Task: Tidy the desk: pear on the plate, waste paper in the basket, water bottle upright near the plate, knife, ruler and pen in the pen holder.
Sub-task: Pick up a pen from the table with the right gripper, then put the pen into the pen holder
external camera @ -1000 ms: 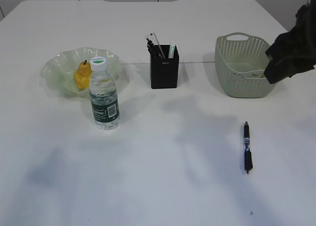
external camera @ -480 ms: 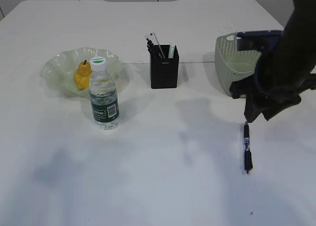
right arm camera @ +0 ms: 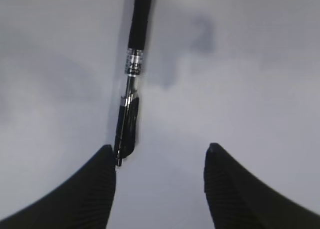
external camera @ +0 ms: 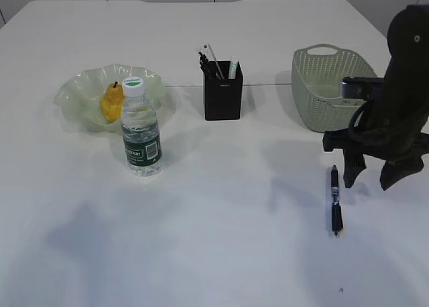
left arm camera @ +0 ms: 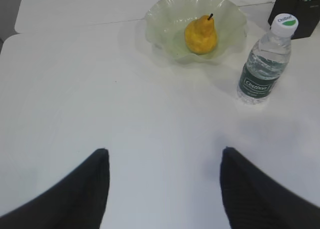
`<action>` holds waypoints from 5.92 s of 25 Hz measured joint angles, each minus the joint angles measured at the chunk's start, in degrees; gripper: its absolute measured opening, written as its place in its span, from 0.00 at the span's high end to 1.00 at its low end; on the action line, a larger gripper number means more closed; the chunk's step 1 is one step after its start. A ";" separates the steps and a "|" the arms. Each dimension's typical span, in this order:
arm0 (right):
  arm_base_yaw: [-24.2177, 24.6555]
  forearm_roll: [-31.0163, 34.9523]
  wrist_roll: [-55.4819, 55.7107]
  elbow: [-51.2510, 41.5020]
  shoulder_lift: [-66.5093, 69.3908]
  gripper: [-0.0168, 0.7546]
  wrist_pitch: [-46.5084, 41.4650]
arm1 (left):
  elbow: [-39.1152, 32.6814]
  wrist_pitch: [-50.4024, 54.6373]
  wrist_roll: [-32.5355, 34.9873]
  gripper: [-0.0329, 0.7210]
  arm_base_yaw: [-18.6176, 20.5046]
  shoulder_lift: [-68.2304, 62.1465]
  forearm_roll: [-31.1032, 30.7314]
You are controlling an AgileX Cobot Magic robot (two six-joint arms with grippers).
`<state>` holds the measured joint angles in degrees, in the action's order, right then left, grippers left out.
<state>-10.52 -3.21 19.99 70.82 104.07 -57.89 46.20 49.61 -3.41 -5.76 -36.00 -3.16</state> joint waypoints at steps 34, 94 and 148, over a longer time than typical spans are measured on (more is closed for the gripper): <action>-1.49 4.33 7.68 -3.12 7.25 0.45 9.04 | 0.00 0.24 0.00 0.34 0.00 0.00 -0.11; -1.49 10.29 -20.61 -3.12 -2.92 0.84 -0.81 | 0.00 -2.18 0.00 0.35 0.00 0.00 -0.20; -11.47 33.45 -49.32 5.00 -20.16 0.84 -12.22 | -3.13 -19.11 4.50 0.35 0.00 0.00 0.21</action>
<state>-21.99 30.23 -29.33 75.82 83.91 -70.11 43.06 30.50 1.09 -5.76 -36.00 -2.95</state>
